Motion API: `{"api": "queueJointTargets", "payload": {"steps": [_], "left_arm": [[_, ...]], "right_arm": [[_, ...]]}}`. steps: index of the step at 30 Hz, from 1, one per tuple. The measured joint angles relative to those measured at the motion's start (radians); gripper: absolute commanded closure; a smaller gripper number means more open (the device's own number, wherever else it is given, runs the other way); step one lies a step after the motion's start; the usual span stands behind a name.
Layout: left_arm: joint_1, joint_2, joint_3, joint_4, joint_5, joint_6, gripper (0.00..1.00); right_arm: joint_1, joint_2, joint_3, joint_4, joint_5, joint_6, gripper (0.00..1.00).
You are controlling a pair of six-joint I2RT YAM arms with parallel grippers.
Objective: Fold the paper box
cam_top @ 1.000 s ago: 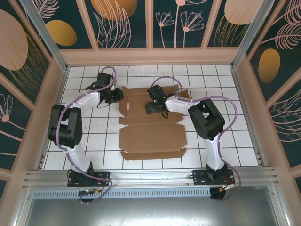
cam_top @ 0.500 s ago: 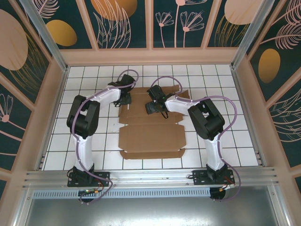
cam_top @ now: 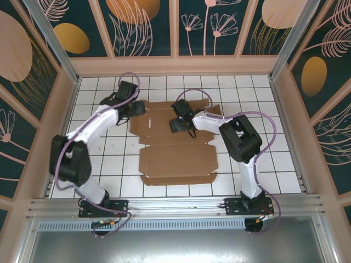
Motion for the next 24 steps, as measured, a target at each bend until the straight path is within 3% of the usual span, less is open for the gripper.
{"api": "queueJointTargets", "payload": {"steps": [4, 10, 24], "left_arm": [[-0.009, -0.118, -0.190, 0.061, 0.109, -0.039, 0.37], [-0.013, -0.098, -0.437, 0.127, 0.248, -0.106, 0.35], [-0.013, 0.011, -0.452, 0.325, 0.377, -0.154, 0.38]], "right_arm": [[0.000, 0.000, 0.000, 0.001, 0.000, 0.002, 0.23], [0.000, 0.000, -0.003, 0.004, 0.000, 0.003, 0.23], [0.000, -0.004, -0.013, 0.016, 0.000, 0.005, 0.23]]}}
